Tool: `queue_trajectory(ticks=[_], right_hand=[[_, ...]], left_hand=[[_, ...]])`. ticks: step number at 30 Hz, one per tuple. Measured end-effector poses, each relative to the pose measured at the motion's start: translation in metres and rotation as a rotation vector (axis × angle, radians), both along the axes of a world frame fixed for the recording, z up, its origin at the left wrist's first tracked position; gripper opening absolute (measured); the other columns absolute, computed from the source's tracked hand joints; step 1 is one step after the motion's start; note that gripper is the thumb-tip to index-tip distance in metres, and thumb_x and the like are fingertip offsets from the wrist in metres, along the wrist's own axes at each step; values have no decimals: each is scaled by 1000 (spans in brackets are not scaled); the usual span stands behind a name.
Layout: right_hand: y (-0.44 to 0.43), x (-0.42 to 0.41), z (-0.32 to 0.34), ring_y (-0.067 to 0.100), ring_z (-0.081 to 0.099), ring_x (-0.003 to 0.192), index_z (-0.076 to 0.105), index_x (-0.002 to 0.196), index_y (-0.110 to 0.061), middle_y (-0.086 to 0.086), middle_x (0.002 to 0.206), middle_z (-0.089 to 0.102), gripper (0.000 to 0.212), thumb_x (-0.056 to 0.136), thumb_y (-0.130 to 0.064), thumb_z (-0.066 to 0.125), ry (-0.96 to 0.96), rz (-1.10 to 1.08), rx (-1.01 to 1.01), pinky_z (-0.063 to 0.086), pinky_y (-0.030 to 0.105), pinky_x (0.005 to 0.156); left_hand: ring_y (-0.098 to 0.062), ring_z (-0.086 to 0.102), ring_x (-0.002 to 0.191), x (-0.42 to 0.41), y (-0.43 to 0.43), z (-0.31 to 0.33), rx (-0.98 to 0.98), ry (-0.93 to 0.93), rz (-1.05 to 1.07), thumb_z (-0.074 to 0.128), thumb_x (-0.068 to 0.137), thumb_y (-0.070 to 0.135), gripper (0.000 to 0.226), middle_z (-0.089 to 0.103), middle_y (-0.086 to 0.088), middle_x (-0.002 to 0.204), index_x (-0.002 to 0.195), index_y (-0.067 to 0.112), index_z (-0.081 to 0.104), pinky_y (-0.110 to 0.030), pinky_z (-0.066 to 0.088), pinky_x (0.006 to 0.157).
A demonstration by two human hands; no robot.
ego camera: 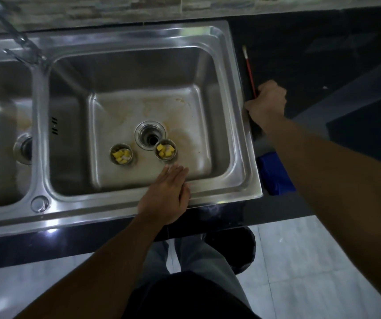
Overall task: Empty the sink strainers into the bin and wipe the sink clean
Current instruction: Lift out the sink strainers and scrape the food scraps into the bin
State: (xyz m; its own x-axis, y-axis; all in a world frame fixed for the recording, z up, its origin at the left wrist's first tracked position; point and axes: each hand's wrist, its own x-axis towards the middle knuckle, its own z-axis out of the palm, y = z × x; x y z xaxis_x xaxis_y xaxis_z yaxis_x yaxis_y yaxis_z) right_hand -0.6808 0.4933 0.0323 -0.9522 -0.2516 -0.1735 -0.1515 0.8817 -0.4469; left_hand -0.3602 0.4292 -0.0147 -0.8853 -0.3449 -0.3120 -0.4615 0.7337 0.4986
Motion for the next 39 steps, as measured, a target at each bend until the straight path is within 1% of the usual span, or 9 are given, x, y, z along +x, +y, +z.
queue_trajectory(ticks=[3,7,11,14,18,22,27,31,39], right_hand=[[-1,2,6,14,67,73,72,97,-7,6,89,67,17,82,-13,78,-40,36,-6,59,24,78],[-17,25,6,22,65,93,71,96,-5,11,99,69,12,90,-3,61,-42,118,-140,55,33,88],[-48,81,16,15,43,64,58,75,-1,7,68,45,24,93,9,45,-581,-149,-946,37,22,61],[-54,114,13,11,35,60,69,96,-9,0,68,35,10,96,-8,59,-882,-63,-888,27,24,54],[-53,146,-10,30,69,88,67,124,-13,0,88,58,34,95,0,55,-486,341,-327,57,42,83],[-66,172,-21,30,74,92,75,114,-11,15,91,75,25,93,-9,62,-485,288,-370,58,46,93],[-92,195,-30,30,74,98,72,105,-3,21,101,75,25,103,-4,47,-748,79,-640,57,49,95],[-92,214,-47,16,76,92,71,99,-9,8,96,78,12,89,-3,72,-463,295,-643,60,34,88],[-81,237,-79,12,66,94,71,123,-17,8,107,71,27,97,-17,66,3,645,-466,52,19,88]], left_hand=[[-26,24,153,1,1,-2,-5,31,6,35,105,40,54,37,-7,161,154,18,37,-34,17,121],[-25,21,154,3,1,-4,38,58,38,31,105,42,55,32,-6,163,155,22,29,-33,16,120],[-27,26,152,5,-4,3,168,126,129,33,104,37,55,35,-10,160,155,17,31,-43,25,125],[-28,49,128,11,-21,9,116,227,178,41,101,27,50,54,-14,139,146,7,44,-44,40,113],[-35,58,108,26,-67,4,44,140,338,53,91,9,37,62,-19,118,127,3,59,-44,46,98],[-39,55,121,37,-127,-9,186,11,661,59,92,16,43,58,-21,131,134,6,55,-40,44,104],[-33,42,139,49,-177,-32,298,-182,666,75,84,23,76,41,-19,151,148,8,37,-35,36,112],[-32,31,147,50,-194,-60,324,-223,605,84,78,25,99,29,-17,160,156,8,24,-35,28,118],[-29,31,148,40,-200,-107,313,-137,464,87,72,12,110,29,-9,162,159,18,20,-39,31,121]])
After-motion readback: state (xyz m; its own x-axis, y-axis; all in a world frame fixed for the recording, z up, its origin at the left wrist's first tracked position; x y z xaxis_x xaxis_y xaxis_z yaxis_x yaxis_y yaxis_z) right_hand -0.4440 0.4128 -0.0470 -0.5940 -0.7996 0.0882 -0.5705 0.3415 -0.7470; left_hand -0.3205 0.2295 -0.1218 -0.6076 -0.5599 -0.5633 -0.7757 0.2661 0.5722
